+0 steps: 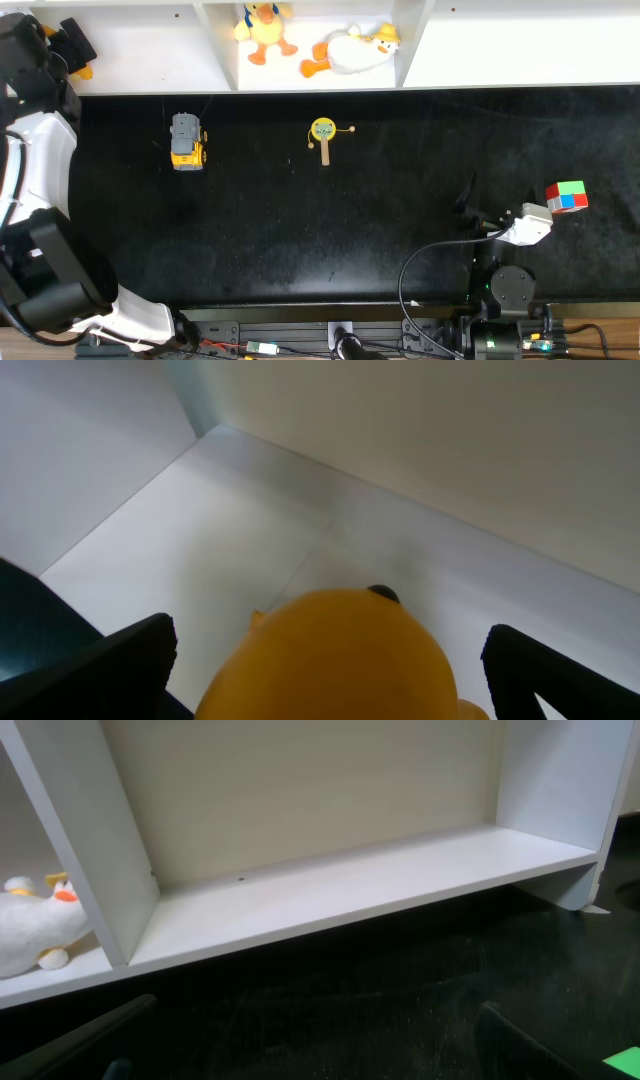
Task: Store Toys
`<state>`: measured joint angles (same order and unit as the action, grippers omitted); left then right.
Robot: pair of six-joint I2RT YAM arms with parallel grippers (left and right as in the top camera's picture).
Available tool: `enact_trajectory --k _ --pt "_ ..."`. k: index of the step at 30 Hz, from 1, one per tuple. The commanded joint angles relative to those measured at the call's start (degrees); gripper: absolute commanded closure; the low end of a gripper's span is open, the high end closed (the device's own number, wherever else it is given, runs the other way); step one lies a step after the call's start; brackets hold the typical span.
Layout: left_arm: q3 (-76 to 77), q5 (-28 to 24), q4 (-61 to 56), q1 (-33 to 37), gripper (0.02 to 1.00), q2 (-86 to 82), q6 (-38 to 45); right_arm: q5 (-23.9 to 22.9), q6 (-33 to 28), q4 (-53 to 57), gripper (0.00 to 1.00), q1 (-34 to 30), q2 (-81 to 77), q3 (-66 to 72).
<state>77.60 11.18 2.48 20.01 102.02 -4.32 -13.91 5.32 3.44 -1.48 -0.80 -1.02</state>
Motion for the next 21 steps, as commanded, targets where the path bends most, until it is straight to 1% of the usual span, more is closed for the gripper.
enact_trajectory --k 1,5,8,11,13,15,18,19,21 --pt "-0.31 1.84 2.1 0.13 0.02 -3.02 0.07 -0.11 -0.2 -0.42 0.005 -0.04 0.55 0.74" --pt "-0.57 1.97 5.81 0.13 0.023 -4.98 0.09 -0.11 -0.17 -0.42 0.005 -0.04 0.55 0.74" --pt "-2.84 1.97 5.57 -0.17 0.02 -7.34 1.6 -0.11 -0.2 -0.42 0.005 -0.04 0.55 0.74" --pt "-9.33 1.97 1.99 -0.79 0.02 -11.96 2.64 -0.11 -0.2 -0.42 0.005 -0.04 0.55 0.74" --pt "-18.23 1.7 -1.22 -1.11 0.02 -18.36 2.45 -0.11 -0.2 -0.42 0.007 -0.04 0.55 0.74" --pt "-25.31 1.27 -1.11 -1.31 0.02 -24.48 1.01 -0.11 -0.2 -0.42 0.007 -0.04 0.55 0.74" --pt "-33.07 -2.23 2.82 -1.9 0.023 -33.66 0.28 -0.11 -0.2 -0.42 0.005 -0.04 0.55 0.74" --pt "-36.04 -3.08 7.58 -2.38 0.02 -38.69 -2.78 -0.11 -0.2 -0.42 0.005 -0.04 0.55 0.74" --pt "-38.56 -3.06 14.45 -3.23 0.023 -44.15 -6.8 -0.11 -0.2 -0.42 0.007 -0.04 0.55 0.74"
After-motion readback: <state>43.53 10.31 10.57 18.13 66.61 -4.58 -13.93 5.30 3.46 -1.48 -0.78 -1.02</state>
